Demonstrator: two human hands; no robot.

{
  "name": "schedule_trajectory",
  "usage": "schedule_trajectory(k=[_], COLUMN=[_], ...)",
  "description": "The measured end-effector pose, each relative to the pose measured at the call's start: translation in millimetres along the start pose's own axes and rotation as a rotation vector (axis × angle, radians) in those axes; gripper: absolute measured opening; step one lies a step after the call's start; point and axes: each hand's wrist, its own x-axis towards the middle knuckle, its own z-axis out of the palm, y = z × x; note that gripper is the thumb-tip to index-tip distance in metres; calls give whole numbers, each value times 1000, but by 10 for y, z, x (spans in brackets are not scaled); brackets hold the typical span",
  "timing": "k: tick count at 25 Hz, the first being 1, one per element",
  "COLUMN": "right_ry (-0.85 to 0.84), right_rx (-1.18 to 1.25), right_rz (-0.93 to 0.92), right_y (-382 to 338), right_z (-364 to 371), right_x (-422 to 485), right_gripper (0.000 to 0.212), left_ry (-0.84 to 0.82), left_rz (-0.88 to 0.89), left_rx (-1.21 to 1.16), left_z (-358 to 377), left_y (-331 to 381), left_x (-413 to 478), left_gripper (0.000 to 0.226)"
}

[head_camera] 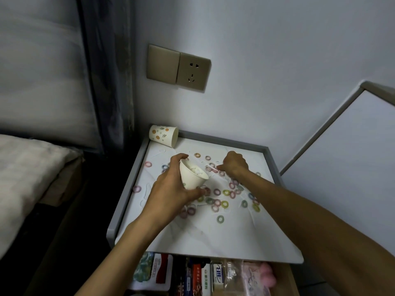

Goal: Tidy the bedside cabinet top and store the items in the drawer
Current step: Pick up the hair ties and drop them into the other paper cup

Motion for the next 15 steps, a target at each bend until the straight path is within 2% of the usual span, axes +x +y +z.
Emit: schedule_trajectory(k=[4,8,12,15], right_ry=[32,-3,77,166], right_rx=[-24,-90,-156,2], right_rz=[27,-47,-111,-123], right_y=[-22,49,116,164], right_z=[20,66,48,-103], right_x=[3,-12,-88,-134], right_gripper=[33,22,18,13], left_ry=[6,8,-2,-7], left_rz=[-5,-8,1,13], left_rx=[4,10,11,10], left_z=[-3,-7,1,1], left_y=[-13,-10,-1,12], left_x=[1,6,0,-5], left_gripper=[86,86,86,86])
